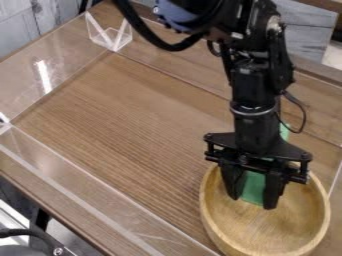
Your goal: Put the green block in the brown bowl
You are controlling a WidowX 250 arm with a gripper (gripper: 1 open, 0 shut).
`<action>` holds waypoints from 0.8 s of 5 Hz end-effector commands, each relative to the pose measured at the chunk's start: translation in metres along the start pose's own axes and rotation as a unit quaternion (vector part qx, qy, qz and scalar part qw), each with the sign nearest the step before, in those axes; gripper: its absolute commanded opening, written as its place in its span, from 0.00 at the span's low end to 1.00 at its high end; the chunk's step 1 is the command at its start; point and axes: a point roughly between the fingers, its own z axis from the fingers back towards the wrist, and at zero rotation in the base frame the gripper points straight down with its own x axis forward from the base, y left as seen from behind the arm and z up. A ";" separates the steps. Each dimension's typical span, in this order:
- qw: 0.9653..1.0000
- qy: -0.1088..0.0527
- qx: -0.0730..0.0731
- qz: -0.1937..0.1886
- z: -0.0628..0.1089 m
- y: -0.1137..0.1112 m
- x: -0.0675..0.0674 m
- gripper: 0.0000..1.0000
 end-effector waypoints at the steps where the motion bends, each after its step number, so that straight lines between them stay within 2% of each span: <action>1: 1.000 -0.024 -0.012 -0.001 0.013 -0.004 0.012 0.00; 4: 1.000 -0.019 -0.018 -0.001 0.013 -0.003 0.014 0.00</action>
